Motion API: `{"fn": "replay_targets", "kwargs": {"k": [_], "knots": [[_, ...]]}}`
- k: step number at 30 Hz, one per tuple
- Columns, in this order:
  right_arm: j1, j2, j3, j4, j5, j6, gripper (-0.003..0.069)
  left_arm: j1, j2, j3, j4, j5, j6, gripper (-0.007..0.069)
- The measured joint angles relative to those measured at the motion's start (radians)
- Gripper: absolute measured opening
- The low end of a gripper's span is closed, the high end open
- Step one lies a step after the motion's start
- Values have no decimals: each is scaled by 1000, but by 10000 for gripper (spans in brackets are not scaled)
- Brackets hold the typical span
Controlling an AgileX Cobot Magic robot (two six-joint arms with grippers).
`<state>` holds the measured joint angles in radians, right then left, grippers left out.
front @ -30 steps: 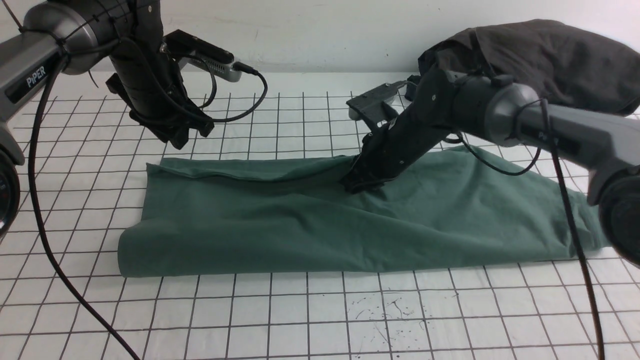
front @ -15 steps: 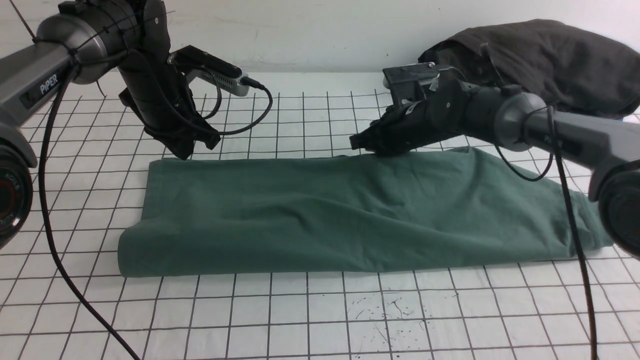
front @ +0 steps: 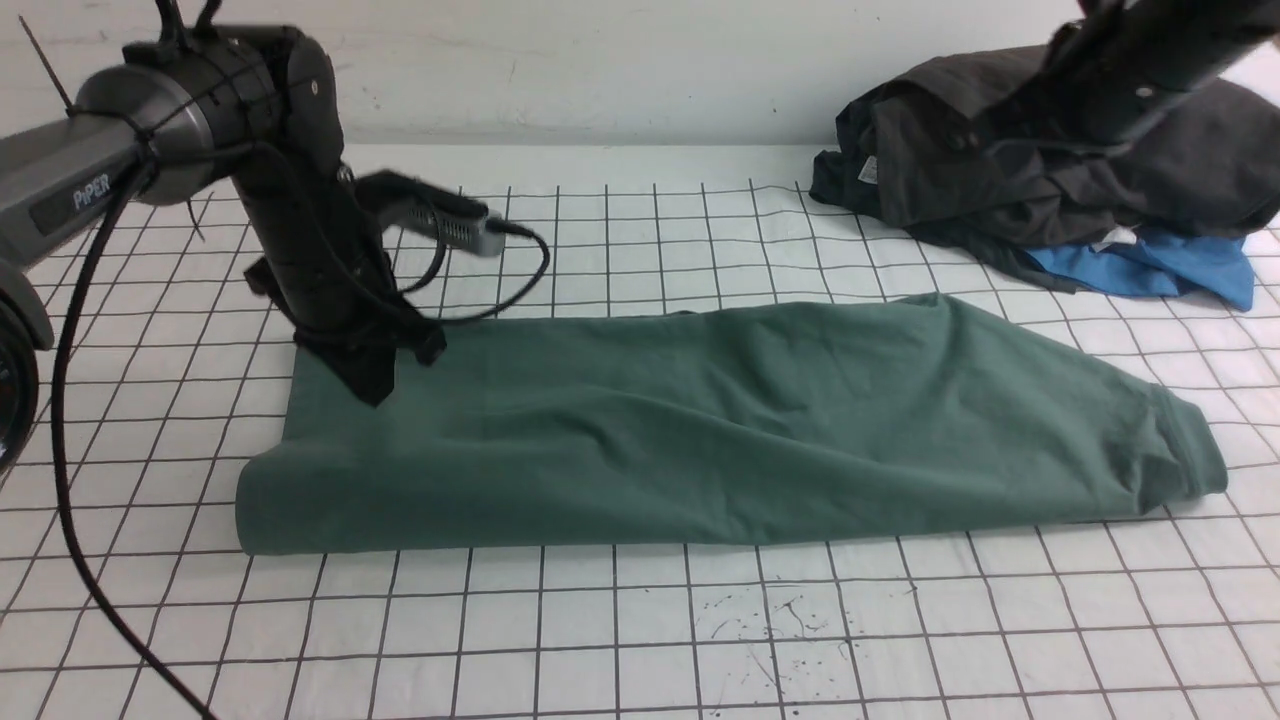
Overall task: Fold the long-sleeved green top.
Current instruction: Use the right arm to clamp the right edge of the fabric
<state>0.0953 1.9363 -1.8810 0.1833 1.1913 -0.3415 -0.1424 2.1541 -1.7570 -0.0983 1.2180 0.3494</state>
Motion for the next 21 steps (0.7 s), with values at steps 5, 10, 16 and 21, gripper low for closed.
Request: {"fn": "replay_targets", "kwargs": {"k": [5,10,16,21], "knots": [[-70,-25,123,-23,42,4,77,1,-12,140,11,-19,0,-8],[-123,-51,289,-46,-18,20,77,1,-35,190,10,-51,-1,-8],[-182,-30,382,-75,-76,29,101,1,-44,196,10,-61,-2,-8],[-229,14,391,-78,-100,42,235,1,-70,211,11,-70,-2,-8]]}}
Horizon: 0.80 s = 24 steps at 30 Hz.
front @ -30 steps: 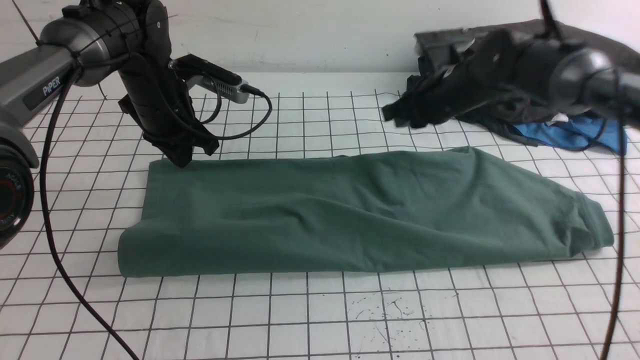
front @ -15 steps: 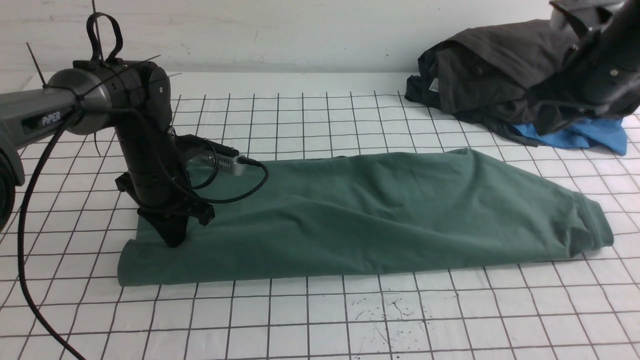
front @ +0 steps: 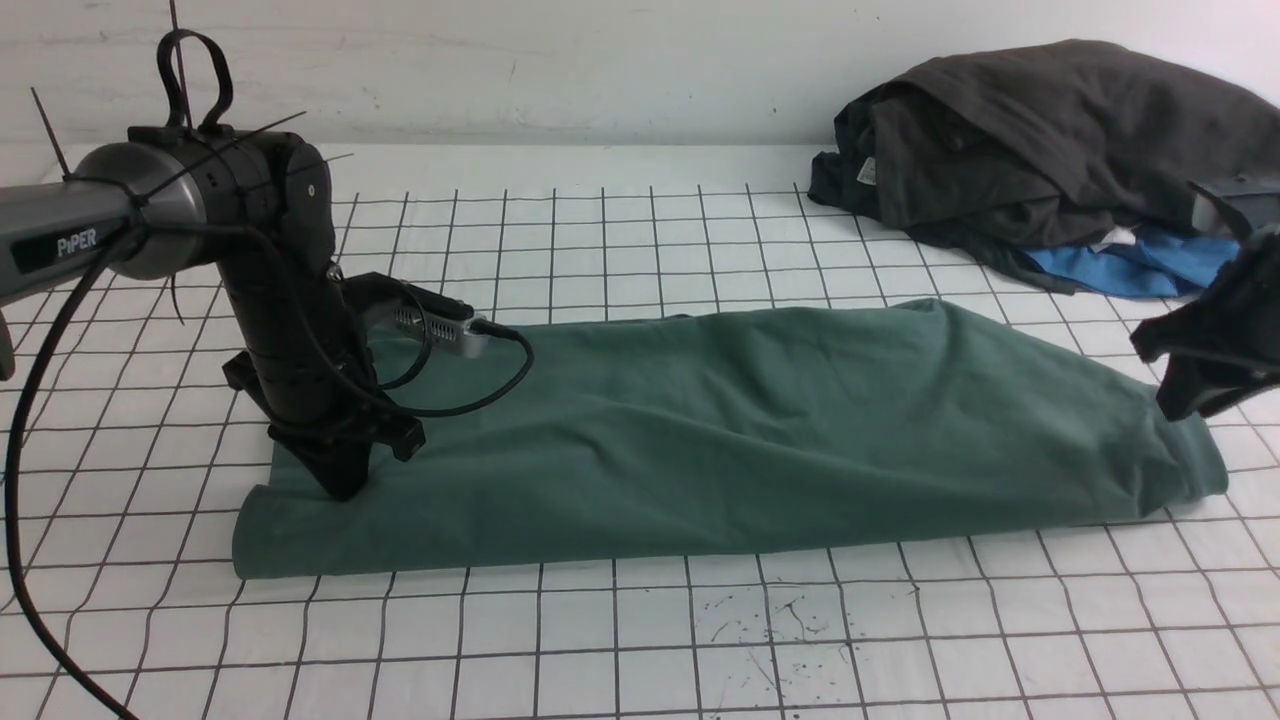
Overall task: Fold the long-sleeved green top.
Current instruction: Use the right arm to clamp the right edge of the fabric
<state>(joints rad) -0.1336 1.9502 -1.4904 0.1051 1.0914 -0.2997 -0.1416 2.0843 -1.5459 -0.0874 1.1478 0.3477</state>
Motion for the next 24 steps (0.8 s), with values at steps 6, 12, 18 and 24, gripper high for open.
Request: {"fn": "replay_targets", "kwargs": {"k": [6,12,18,24], "knots": [[-19,72,0,-7,-58,38,529,0,-85,2,0,0,0,-8],[-19,147,0,-28,-108,97,612,0,-159,2,0,1,0,-8],[-19,147,0,-15,-109,106,495,0,-189,2,0,2,0,-8],[-19,147,0,31,-106,52,231,0,-191,2,0,3,1,-7]]}}
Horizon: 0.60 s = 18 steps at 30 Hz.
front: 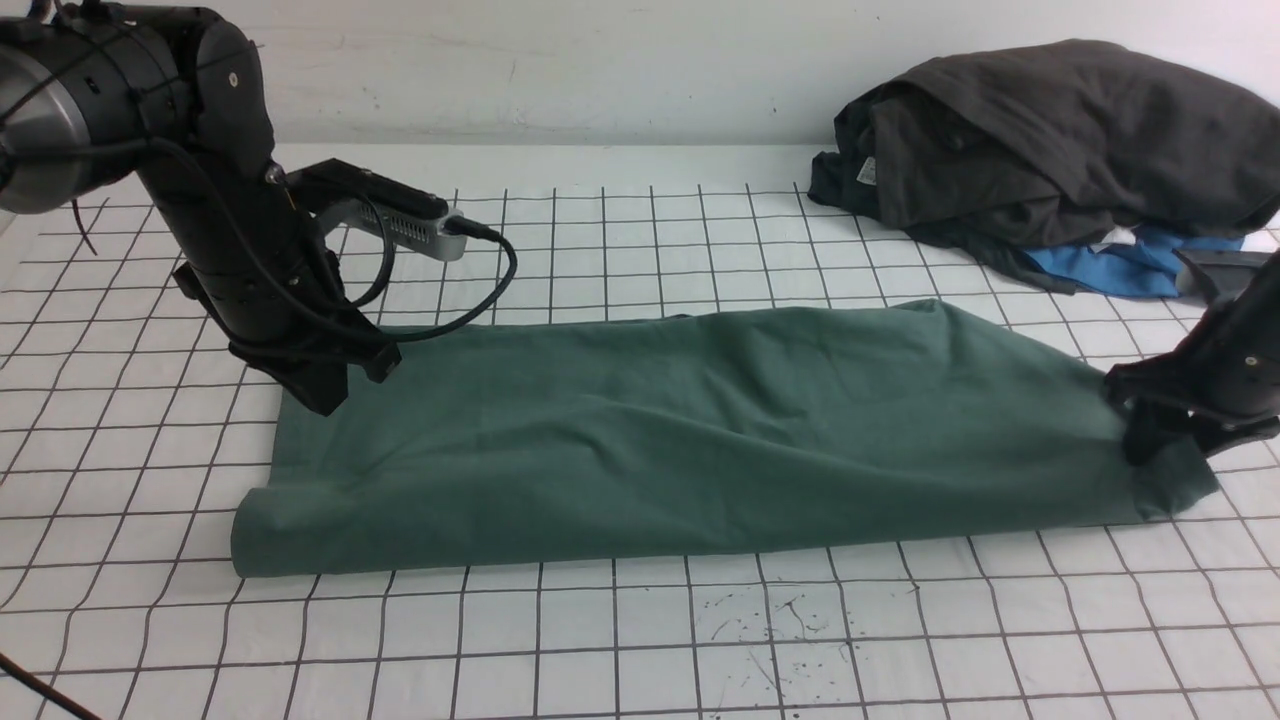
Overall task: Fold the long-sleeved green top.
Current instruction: Use the right arm to clamp the right edge of the fabric, then use the right arm to drag the right edge of the fabric to the left and folds it over the left edge
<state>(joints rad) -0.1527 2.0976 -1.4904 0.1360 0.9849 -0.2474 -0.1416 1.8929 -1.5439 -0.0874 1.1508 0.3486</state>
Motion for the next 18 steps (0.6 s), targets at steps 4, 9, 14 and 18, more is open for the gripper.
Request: {"fn": "replay_targets", "kwargs": {"k": [4,9,14,18], "knots": [[0,-22,0,-10,3,-9,69,0,-34,2,0,1,0,-7],[0,-131,0,-136,8,29,25,0,-144,2,0,15,0,-7],[4,-260,-1,-216,18,69,25,0,-249,2,0,49,0,-7],[81,-387,-84,-208,87,57,25,0,-367,2,0,57,0,-7]]}}
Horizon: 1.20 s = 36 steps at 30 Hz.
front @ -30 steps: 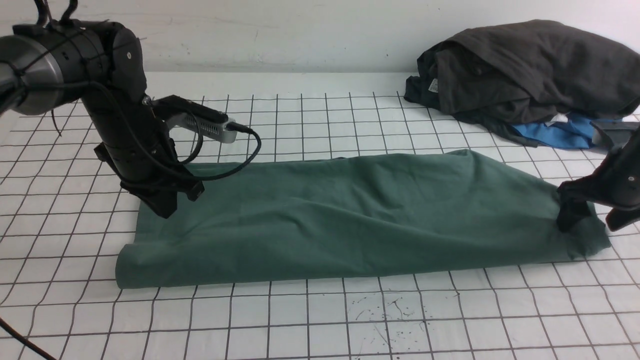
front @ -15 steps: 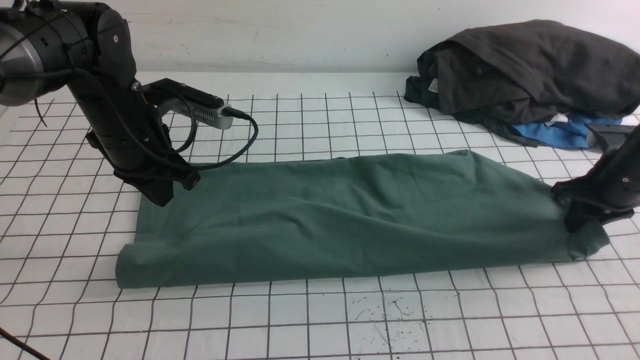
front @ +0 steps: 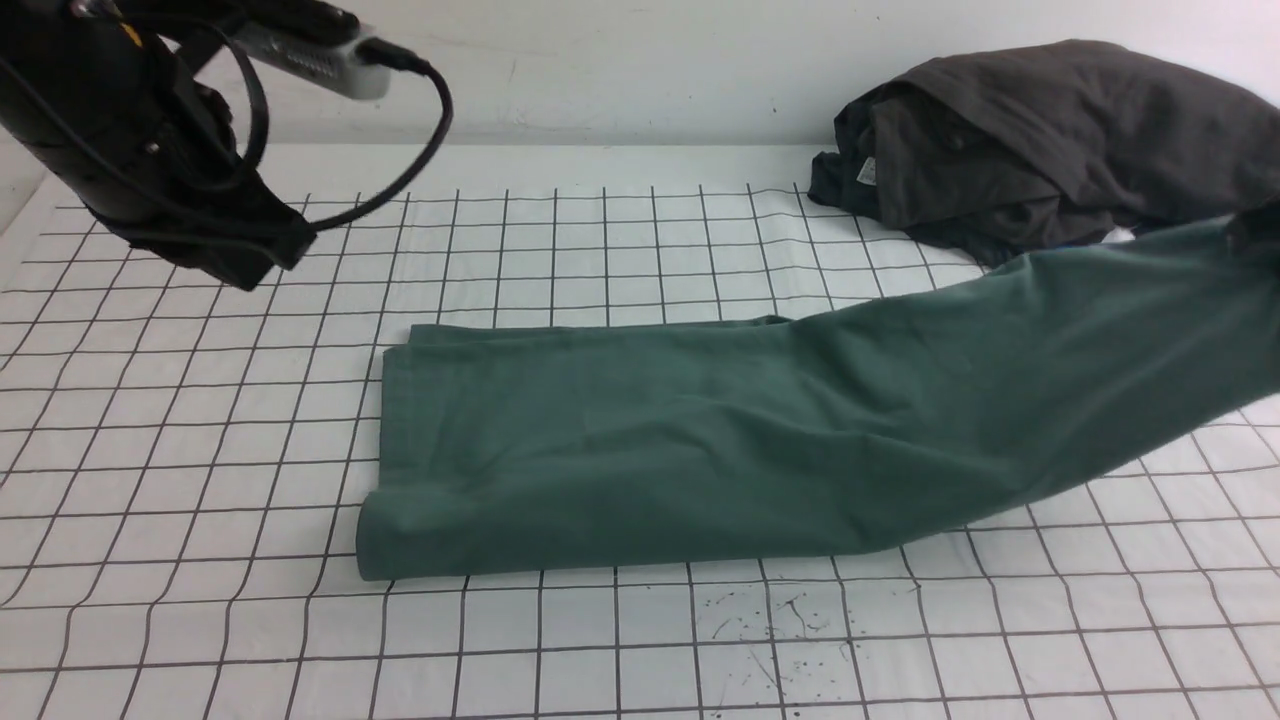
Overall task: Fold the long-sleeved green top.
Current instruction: Use the right arm to drag the right edge of the fabric to the left and folds it over the left edge
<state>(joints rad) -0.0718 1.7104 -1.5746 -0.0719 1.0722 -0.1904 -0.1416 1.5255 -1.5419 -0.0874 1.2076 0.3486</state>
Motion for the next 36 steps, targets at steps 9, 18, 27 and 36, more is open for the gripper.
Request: {"fn": "replay_targets", "kwargs": {"k": [9,18,27,36], "knots": [[391,31,-280,150,95,-63,25,0,-178,0,0,26,0,-7],[698,338,-480,259,42,-17,25,0,-326,0,43,50,-51,-7],[778,611,-649,387,-51,34,29,0,-400,9,45,54,-80,-7],[775,648,-704,512,-73,27,269,0,-406,13,40,56,-82,-7]]}}
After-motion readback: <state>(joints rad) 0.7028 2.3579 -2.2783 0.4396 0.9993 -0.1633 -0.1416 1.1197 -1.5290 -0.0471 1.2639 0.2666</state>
